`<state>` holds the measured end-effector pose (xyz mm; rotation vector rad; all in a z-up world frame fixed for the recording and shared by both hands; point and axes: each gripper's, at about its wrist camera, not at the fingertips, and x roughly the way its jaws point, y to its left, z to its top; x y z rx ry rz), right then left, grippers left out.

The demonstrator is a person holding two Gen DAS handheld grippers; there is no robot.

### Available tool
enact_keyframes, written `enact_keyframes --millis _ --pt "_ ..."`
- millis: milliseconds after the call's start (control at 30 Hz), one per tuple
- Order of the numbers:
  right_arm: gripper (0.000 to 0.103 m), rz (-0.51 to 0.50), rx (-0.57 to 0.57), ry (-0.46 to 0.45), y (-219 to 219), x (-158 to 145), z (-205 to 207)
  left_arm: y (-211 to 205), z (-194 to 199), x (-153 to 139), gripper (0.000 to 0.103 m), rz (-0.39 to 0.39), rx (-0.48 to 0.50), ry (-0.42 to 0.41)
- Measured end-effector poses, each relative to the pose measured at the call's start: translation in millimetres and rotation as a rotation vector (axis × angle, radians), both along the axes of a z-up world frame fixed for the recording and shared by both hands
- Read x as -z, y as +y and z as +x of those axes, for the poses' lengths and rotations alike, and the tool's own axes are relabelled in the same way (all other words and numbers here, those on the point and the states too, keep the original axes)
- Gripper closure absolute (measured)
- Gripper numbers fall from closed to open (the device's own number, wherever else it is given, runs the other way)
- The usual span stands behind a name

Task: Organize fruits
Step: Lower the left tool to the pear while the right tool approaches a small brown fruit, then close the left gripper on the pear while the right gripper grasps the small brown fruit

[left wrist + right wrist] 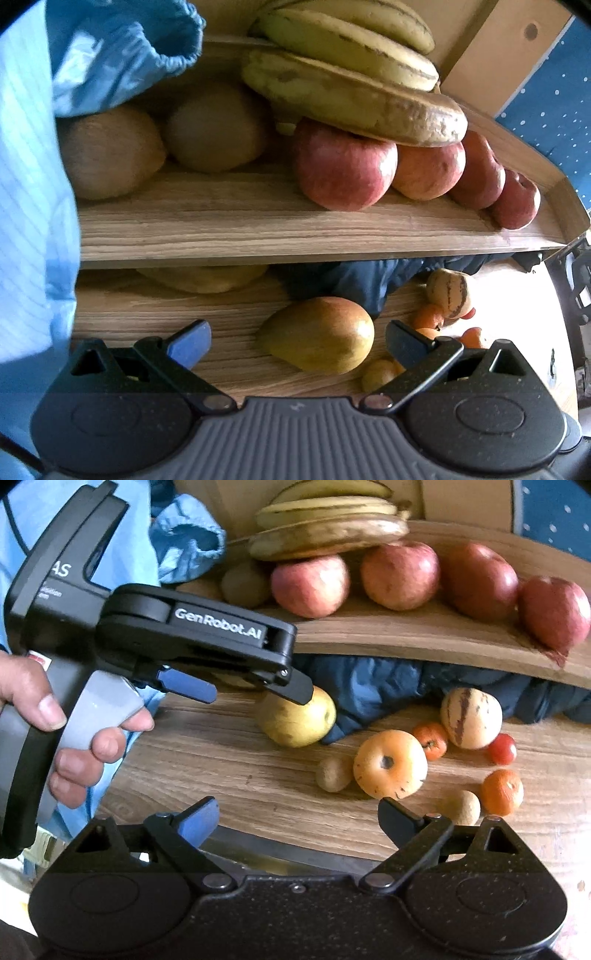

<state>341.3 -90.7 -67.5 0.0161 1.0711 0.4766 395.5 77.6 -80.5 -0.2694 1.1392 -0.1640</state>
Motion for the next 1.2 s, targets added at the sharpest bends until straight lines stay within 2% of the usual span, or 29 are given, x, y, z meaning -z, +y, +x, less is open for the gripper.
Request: enact_keyframes --millis 167,233,667,933,1200 --pt "0.01 0.041 0.03 0.023 -3 9 5 0 5 9 0.001 -0.032 0.0 0.028" --pt "0.014 0.043 0.033 0.033 -2 14 8 0 7 11 0.002 -0.043 0.002 0.037" --pt "0.03 0.074 0.059 0.023 1 23 20 3 16 23 0.021 -0.107 0.008 0.071" --pt "0.042 0.042 0.108 -0.006 -3 24 22 4 14 22 0.022 -0.107 -0.003 0.073" --pt "0.049 0.023 0.126 -0.027 -5 25 24 12 6 21 0.022 -0.092 -0.036 0.086"
